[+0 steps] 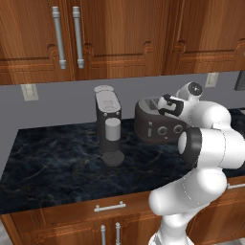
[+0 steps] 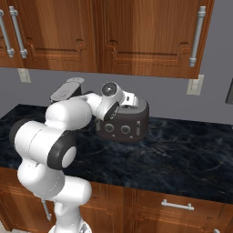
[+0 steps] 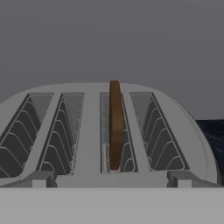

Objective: Start the toaster. Once the lever pops up, take the bread to the plate on the dining counter.

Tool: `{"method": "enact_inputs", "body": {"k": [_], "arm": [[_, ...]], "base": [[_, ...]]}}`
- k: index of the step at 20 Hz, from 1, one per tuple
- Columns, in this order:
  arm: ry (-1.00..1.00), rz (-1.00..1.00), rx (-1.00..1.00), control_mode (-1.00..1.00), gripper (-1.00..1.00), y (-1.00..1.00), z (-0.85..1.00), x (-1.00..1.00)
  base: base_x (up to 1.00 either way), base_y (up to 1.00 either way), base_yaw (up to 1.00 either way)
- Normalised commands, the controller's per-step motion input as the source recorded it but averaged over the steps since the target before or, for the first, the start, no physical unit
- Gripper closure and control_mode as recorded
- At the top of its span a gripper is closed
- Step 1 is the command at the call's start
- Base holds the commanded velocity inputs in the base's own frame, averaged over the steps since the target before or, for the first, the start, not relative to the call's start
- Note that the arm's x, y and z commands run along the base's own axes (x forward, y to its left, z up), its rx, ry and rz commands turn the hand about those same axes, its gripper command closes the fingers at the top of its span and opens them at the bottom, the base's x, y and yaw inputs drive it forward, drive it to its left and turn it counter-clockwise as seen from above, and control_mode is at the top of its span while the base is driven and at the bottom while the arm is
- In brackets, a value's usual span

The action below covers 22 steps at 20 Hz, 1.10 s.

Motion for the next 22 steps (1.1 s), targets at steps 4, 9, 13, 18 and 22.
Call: {"method": "enact_inputs", "body": {"k": [4,9,13,18,22], "arm": [[0.0,0.0,0.0,-1.0,-1.0,0.0,0.0,0.0],[0.0,0.0,0.0,-1.0,-1.0,0.0,0.0,0.0],[0.0,0.0,0.0,-1.0,-1.0,0.0,0.0,0.0],[0.0,0.0,0.0,-1.0,-1.0,0.0,0.0,0.0],[0.0,0.0,0.0,-1.0,-1.0,0.0,0.0,0.0]], "base": [[0.0,0.0,0.0],[0.0,0.0,0.0],[0.0,0.0,0.0],[0.0,0.0,0.0],[0.0,0.0,0.0]]}}
